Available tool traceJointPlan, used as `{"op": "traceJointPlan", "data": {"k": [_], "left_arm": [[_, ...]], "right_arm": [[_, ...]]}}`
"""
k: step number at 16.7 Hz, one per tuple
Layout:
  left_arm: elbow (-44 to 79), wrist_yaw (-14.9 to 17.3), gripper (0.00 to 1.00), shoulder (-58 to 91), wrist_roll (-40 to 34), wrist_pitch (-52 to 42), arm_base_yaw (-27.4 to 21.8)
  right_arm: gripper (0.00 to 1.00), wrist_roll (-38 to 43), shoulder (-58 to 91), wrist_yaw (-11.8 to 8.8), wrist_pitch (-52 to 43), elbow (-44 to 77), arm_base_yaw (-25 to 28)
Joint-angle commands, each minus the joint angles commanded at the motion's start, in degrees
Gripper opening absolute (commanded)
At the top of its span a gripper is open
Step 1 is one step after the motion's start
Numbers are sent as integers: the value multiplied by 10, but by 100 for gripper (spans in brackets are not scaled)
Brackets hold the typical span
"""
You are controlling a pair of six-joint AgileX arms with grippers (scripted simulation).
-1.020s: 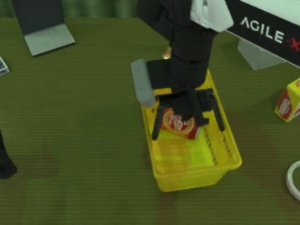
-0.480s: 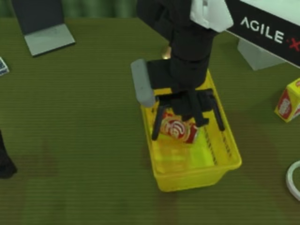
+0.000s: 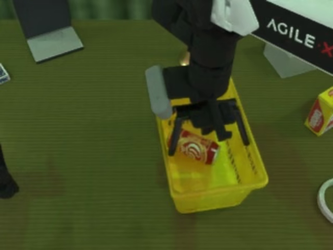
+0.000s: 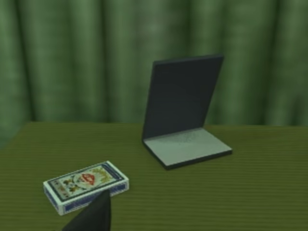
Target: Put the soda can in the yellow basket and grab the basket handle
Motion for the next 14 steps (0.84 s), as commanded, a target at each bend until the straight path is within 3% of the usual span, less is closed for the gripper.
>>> {"op": "traceJointPlan", "data": {"k": [6, 14], "left_arm": [[0, 0, 100, 0, 0, 0, 0], [0, 0, 100, 0, 0, 0, 0]], "right_arm": [[0, 0, 1, 0, -2, 3, -1], [0, -21, -7, 0, -111, 103, -17]]}}
